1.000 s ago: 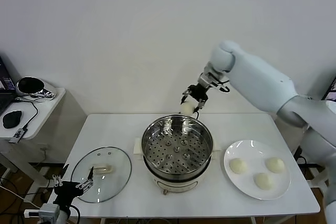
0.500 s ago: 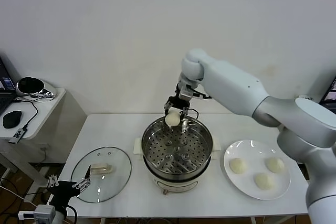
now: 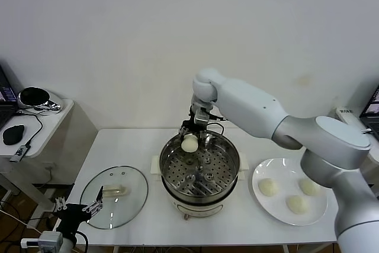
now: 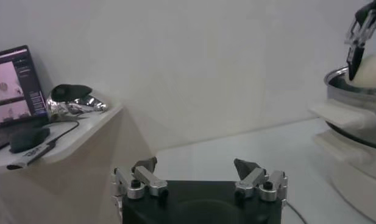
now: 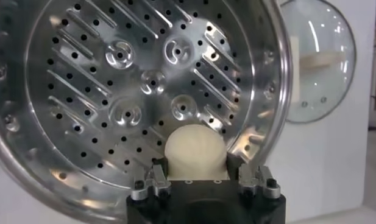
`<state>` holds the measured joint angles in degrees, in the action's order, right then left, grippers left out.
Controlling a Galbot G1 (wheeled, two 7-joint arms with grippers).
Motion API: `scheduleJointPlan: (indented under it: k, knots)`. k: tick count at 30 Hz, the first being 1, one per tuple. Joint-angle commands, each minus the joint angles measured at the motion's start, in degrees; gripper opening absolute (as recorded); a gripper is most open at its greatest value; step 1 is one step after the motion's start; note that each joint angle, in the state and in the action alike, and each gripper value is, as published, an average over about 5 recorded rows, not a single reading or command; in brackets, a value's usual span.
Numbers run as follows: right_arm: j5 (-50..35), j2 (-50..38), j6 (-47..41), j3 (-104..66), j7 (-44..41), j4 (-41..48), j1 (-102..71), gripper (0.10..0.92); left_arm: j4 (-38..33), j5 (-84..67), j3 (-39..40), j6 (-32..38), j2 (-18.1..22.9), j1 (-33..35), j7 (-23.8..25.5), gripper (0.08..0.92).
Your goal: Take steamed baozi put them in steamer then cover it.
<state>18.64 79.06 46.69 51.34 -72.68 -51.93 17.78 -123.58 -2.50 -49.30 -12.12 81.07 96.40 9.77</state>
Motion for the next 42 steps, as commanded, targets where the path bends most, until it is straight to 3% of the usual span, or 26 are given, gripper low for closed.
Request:
scheduleJointPlan:
  k: [1,12,20,27,35,42]
  knots:
    - [3.66,0.61,0.72,-0.23,0.67,0.52,-1.07,0.585,0.07,-0.11,0.01,0.02,-0.15,-0.15,0.07,0.823]
    - [0.71,-0.38,-4.14,1.51,-0.28,-0.66,-1.24,0.598,0.88,-0.25,0.00,0.10,-0.13,-0.40,0.16,0.823]
    - [1.11,-1.57,-8.36,1.08,0.17,-2.32,-0.57,0.780,0.84,-0.17,0.08,0.04,-0.01,-0.42,0.37,0.823]
    - [-5.25,-7.71,-15.78,-0.46,0.01,-12.20,1.70,0.822,0.62,-0.11,0.11,-0.06,0.10,-0.40,0.52,0.823]
    - [-16.28,-26.17,-40.15,-0.24,-0.21,-28.12,6.75,0.823,0.25,-0.22,0.06,-1.23,-0.91,0.04,1.14,0.823]
    - [-25.15,-43.72,-61.11,-2.08,0.57,-33.51,4.83,0.823,-0.39,-0.71,0.18,-2.90,-1.92,0.12,1.56,0.823]
